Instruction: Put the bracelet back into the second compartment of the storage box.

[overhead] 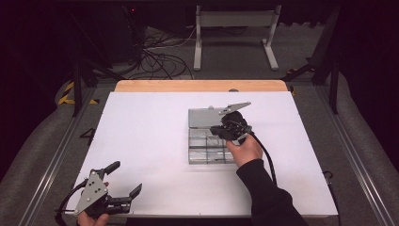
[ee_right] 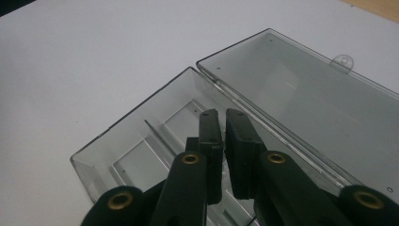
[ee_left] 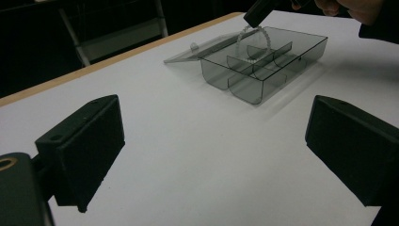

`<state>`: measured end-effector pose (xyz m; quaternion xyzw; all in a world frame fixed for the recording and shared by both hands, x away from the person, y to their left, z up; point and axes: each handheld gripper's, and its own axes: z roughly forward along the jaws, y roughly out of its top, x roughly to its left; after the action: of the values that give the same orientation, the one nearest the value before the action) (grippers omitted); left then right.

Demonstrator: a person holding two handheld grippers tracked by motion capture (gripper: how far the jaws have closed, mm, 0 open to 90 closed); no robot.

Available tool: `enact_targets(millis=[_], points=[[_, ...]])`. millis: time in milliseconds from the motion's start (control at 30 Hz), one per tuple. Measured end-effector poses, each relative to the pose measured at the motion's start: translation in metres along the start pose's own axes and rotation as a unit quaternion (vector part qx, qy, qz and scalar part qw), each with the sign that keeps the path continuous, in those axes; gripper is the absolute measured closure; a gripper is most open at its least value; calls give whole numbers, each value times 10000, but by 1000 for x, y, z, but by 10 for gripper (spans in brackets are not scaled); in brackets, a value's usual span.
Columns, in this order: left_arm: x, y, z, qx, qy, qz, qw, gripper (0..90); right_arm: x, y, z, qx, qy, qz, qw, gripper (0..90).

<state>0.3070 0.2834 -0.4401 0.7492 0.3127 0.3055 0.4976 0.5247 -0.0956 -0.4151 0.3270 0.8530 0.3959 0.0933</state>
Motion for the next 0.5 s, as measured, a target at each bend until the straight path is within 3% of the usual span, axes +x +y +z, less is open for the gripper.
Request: enact_targets(millis=[67,100,167,233,367,500], points=[[0,0,0,2,1,-2,10000,57,-2,-1,1,12,-102,17,9999,824],[-1,0,0,2,-22,-63,10000,57,-3,-1,1,-14,-174,21,9998,729],[-1,0,0,-1,-15,-40,10000,57,-4,0,-1,-65,-571,29,9983,554],[0,0,0,1,0,-7,10000,57,-5,-1,-3,-86,-871,-72,9961,489],[0,0,0,1,4,2,10000,57,-6,-1,-8,-121,-898,-99,9958,415],[-1,0,0,3,-10,-35,10000,57,-3,-1,-13,-212,-746,-105,9969,349]])
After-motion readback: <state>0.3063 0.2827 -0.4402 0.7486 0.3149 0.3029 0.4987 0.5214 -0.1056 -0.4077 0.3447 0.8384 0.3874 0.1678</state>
